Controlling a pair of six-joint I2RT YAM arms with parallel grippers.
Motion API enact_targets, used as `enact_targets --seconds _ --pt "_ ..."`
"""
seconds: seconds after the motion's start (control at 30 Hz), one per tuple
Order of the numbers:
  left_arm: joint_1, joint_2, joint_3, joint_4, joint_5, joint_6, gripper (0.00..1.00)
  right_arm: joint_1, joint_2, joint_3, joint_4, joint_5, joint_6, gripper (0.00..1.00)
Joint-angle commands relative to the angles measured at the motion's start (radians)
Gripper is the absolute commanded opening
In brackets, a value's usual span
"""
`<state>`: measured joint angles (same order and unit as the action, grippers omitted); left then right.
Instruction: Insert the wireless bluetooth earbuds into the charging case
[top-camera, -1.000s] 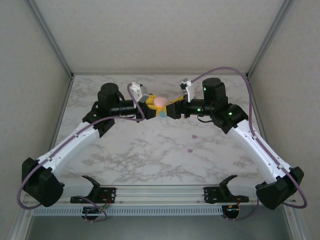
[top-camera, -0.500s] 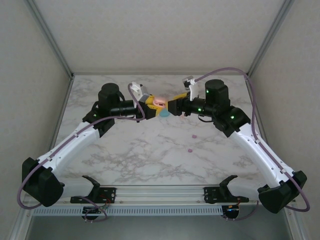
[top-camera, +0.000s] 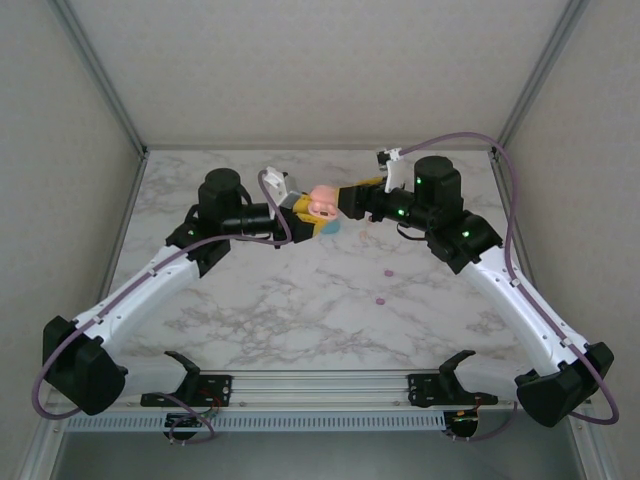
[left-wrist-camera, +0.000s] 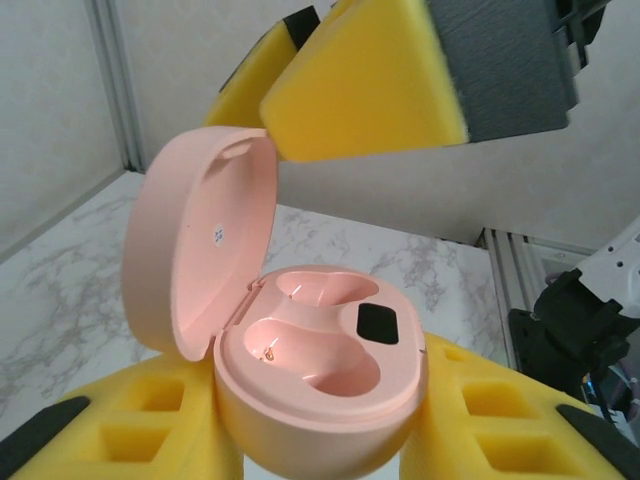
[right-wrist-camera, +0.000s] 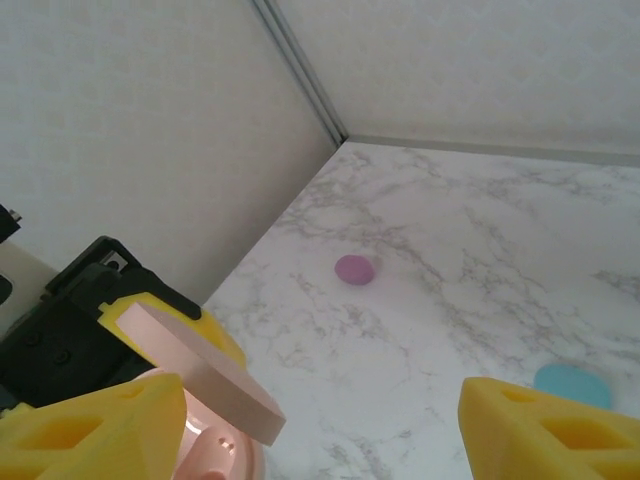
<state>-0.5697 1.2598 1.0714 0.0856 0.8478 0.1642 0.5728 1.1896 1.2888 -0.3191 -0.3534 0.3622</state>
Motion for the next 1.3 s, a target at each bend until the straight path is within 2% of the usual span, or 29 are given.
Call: enact_targets --seconds 0.0,0.27,0.37,0.43,0.53,0.63,0.77,0.83,0.97,1.13,1.27 --pt "-0.013 -0.033 -0.030 0.085 -0.049 -0.012 0.22 -0.008 0.000 0.057 -0.043 -0.071 0.036 0.74" --pt "-0.013 -0.028 -0.059 0.166 -0.082 -0.063 0.22 -0.010 -0.034 0.049 -0.096 -0.067 0.029 0.75" --pt "-0.013 -0.034 -0.066 0.178 -0.098 -0.063 0.22 -0.019 -0.057 0.046 -0.146 0.003 0.053 0.75" --pt "-0.013 -0.040 -0.075 0.191 -0.115 -0.068 0.22 -0.055 -0.074 0.044 -0.213 0.086 0.097 0.72" --pt "-0.014 -0.055 -0.096 0.221 -0.139 -0.080 0.21 -0.150 -0.089 0.004 -0.329 0.145 0.149 0.64" --pt "-0.013 -0.070 -0.119 0.257 -0.159 -0.101 0.21 -0.230 -0.073 -0.066 -0.441 0.179 0.165 0.57" --pt "-0.014 -0.096 -0.140 0.266 -0.171 -0.113 0.21 -0.255 -0.004 -0.168 -0.472 0.171 0.143 0.51" --pt "-0.013 -0.109 -0.146 0.259 -0.179 -0.111 0.21 -0.256 0.052 -0.206 -0.432 0.123 0.128 0.49" --pt "-0.013 -0.132 -0.154 0.256 -0.197 -0.111 0.21 -0.256 0.221 -0.174 -0.374 0.120 0.072 0.49" --pt "-0.013 -0.160 -0.156 0.235 -0.207 -0.109 0.21 -0.256 0.531 0.067 -0.429 0.149 -0.099 0.44" --pt "-0.014 -0.199 -0.162 0.183 -0.226 -0.087 0.21 -0.255 0.738 0.262 -0.495 0.109 -0.140 0.41"
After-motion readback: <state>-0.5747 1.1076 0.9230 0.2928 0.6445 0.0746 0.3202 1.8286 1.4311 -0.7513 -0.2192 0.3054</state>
